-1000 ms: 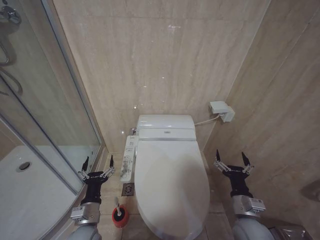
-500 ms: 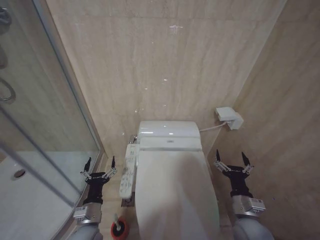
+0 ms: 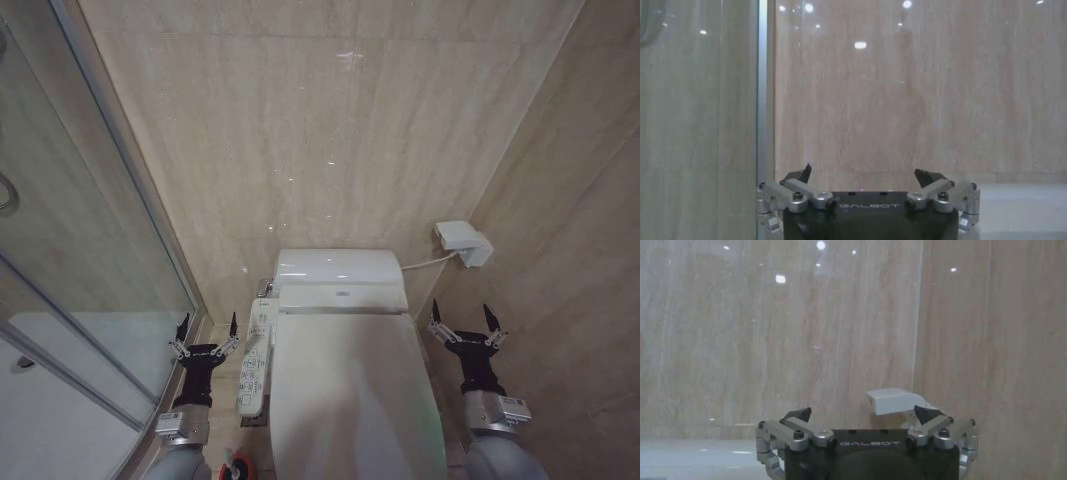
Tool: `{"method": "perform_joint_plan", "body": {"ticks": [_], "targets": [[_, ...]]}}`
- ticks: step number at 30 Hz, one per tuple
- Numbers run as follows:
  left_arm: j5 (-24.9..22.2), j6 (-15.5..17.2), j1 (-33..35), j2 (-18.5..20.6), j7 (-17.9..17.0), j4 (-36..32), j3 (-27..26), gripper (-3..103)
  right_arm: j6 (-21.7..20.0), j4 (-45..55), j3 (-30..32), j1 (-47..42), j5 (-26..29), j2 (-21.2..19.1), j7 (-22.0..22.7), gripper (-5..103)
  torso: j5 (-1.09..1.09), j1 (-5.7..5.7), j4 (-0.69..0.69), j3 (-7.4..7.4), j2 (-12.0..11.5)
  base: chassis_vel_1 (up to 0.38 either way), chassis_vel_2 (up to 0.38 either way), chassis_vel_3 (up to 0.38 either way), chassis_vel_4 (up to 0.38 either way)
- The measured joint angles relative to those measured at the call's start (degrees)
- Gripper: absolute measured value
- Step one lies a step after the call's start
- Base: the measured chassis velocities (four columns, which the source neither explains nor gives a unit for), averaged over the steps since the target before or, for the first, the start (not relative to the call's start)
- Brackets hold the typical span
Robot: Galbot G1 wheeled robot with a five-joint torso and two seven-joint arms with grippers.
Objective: Open the toilet lid, clean the toilet bowl with a toilet brush, close the toilet lid, and flush.
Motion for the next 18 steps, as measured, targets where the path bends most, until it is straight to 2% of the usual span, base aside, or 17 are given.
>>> {"method": "perform_joint_plan", "body": {"ticks": [5, 18], "targets": [[-0.03, -0.48, -0.06, 0.05, 0.10, 0.53, -0.11, 100, 0.00, 0.00, 0.00, 0.03, 0.00, 0.00, 0.00, 100, 0.00, 0.05, 0.04, 0.02, -0.02, -0.058, 0.061, 0.086, -0.068], [-0.18, -1.33, -1.37, 0.04, 0.72, 2.50, 0.16, 100, 0.00, 0.00, 0.00, 0.01, 0.00, 0.00, 0.00, 100, 0.00, 0.00, 0.00, 0.00, -0.01, -0.004, 0.006, 0.010, -0.004]]}}
